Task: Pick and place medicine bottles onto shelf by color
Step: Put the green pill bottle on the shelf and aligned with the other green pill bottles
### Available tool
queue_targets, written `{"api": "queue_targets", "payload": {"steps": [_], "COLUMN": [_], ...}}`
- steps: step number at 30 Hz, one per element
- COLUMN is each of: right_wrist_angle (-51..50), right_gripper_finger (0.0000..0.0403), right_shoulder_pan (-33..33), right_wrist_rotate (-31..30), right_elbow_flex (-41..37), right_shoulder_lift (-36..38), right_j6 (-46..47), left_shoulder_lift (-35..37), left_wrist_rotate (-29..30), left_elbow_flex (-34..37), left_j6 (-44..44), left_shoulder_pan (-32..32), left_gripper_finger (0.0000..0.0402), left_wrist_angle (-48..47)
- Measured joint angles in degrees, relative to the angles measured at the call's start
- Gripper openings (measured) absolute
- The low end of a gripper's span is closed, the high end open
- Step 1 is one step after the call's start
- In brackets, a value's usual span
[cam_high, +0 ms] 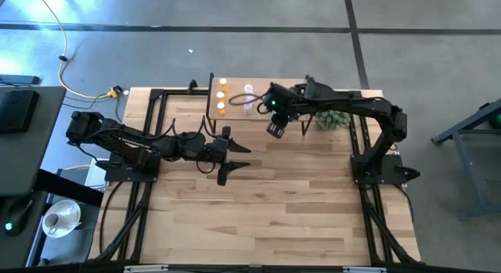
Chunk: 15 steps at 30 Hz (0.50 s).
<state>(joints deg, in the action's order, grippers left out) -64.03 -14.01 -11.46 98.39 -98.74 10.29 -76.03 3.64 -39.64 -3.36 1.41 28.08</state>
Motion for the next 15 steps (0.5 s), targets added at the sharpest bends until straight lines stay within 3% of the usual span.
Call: {"api": "queue_targets", "payload": {"steps": [7,10,15], "right_wrist_angle": [-3.12,-2.6,2.01], "right_gripper_finger": [0.0106,0.0106,0.0106], "right_shoulder_pan": [5.94,7.98,8.42], "right_wrist_rotate": [-0.15,-3.09,-1.84], "right_elbow_flex": [0.0,-0.63,-8.93], "right_shoulder_lift": [0.0,0.06,2.74], "right_j6": [-1.97,-3.27,-3.8], "left_shoulder_lift": [0.0,0.0,0.0], "left_wrist_rotate": [0.0,0.0,-0.02], "left_elbow_flex": [0.0,0.0,0.0], "left_j6": [0.07,0.0,-0.87], "left_shoulder_pan": [0.0,0.0,0.0], "left_gripper_finger": [0.0197,0.0197,0.0197], "left_wrist_angle": [-0.37,-0.42,-0.46]}}
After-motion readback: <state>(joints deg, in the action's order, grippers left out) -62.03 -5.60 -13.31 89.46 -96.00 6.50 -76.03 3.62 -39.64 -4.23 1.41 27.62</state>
